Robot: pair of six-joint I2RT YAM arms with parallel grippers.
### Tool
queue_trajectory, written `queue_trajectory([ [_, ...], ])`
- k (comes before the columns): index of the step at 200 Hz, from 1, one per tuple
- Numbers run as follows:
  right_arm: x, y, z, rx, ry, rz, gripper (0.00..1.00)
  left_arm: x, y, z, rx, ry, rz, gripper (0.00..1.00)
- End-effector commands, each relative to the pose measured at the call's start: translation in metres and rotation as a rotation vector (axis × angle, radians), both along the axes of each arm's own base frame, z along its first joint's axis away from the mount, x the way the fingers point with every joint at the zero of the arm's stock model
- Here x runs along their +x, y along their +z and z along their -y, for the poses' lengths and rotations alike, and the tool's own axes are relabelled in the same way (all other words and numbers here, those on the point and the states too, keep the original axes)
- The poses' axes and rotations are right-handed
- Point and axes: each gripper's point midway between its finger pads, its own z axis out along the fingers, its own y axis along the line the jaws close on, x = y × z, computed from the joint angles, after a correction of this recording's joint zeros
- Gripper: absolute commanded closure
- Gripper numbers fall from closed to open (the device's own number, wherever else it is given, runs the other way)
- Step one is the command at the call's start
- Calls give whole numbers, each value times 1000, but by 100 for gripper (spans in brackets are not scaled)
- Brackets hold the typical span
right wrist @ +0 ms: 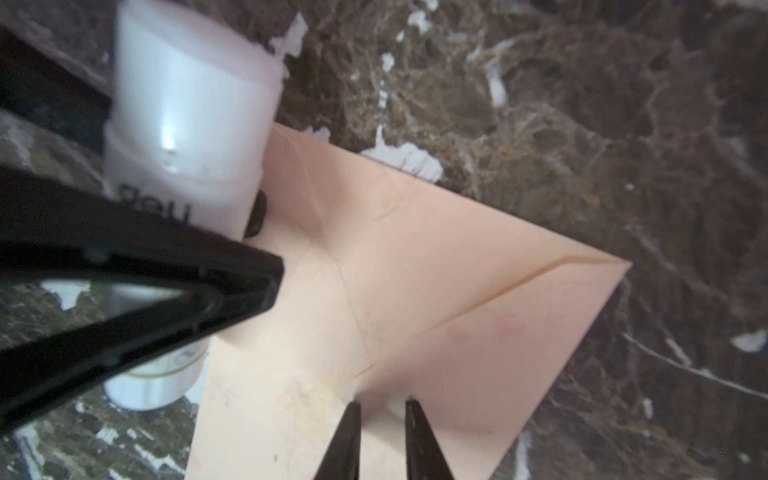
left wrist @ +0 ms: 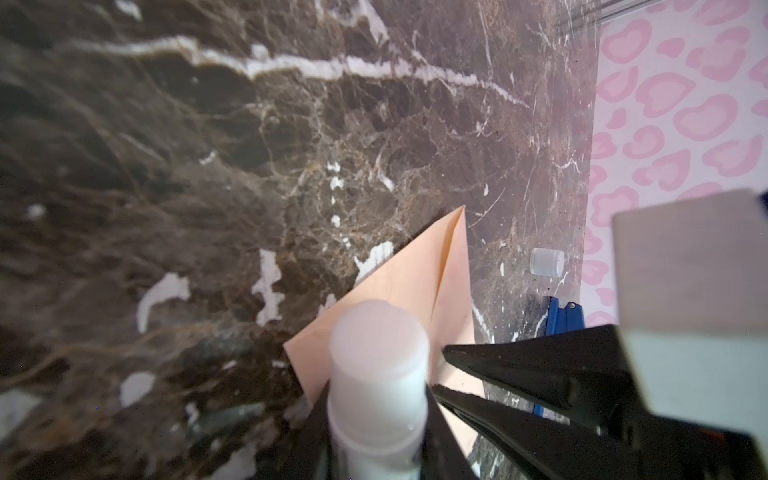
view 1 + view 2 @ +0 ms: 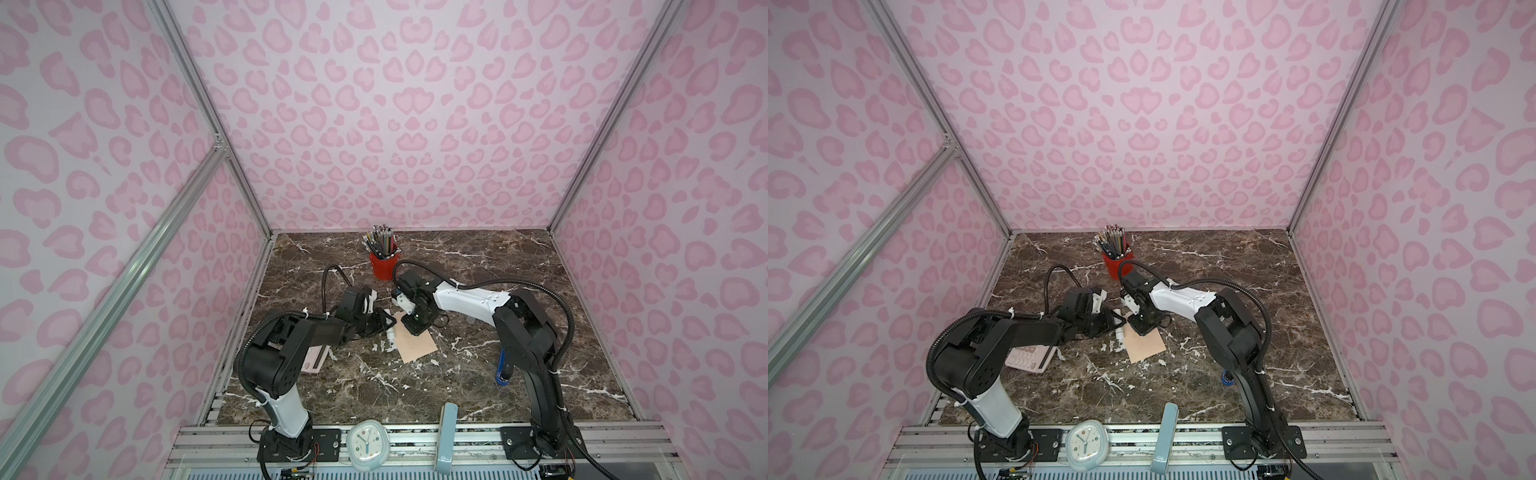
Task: Place the letter into the envelope and seal it
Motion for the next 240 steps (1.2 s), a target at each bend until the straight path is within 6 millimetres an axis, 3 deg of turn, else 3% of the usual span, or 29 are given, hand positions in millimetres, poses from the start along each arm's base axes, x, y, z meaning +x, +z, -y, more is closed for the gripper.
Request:
queue_trajectory([
  [1,-47,-31,47,-210,20,-193,76,-14,-25,-16,97,29,-89,96],
  [90,-48,-30,46,-214,41,-197,70,-14,-25,-17,94,29,-90,96],
  [129,-44,-26,46,-215,38,-190,83,-15,-25,-17,94,29,-91,96],
  [148,-44,-28,47,-220,38,-195,85,-15,-25,-17,94,30,-91,96],
  [240,-56,-35,43,-230,78,-223,75,-13,-23,-18,92,33,-86,96],
])
